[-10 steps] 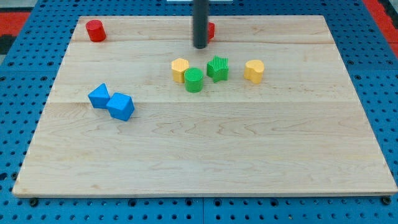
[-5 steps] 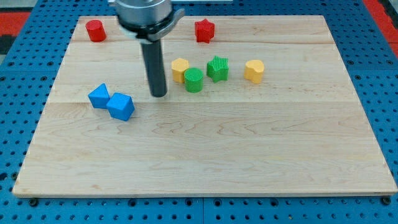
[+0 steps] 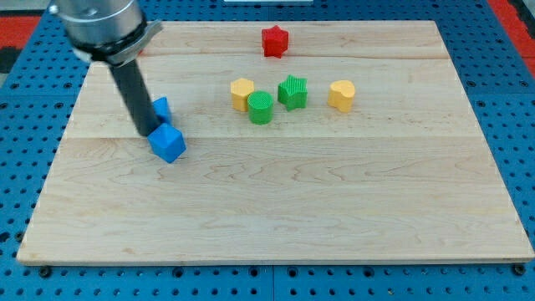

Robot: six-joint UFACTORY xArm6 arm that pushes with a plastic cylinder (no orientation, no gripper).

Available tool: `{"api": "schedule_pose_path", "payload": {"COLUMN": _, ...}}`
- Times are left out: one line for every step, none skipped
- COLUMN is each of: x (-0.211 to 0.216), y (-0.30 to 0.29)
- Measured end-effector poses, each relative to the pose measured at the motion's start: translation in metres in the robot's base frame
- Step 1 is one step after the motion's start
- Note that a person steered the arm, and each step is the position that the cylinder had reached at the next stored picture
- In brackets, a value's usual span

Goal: Place the blue triangle to the bottom of the red star

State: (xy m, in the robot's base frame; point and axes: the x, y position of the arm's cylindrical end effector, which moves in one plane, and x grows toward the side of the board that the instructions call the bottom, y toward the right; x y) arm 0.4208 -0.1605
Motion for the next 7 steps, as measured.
{"api": "schedule_pose_path", "payload": {"x": -0.034, "y": 0.005}}
{"api": "schedule_pose_path", "payload": {"x": -0.064, "y": -0.012}}
{"api": "schedule_pose_path", "payload": {"x": -0.068, "y": 0.061}}
{"api": "schedule_pose_path", "payload": {"x": -0.068, "y": 0.104}}
{"api": "schedule_pose_path", "payload": {"x": -0.099, "y": 0.089}}
{"api": "schedule_pose_path", "payload": {"x": -0.099, "y": 0.067}}
{"api": "schedule_pose_path", "payload": {"x": -0.097, "y": 0.136}}
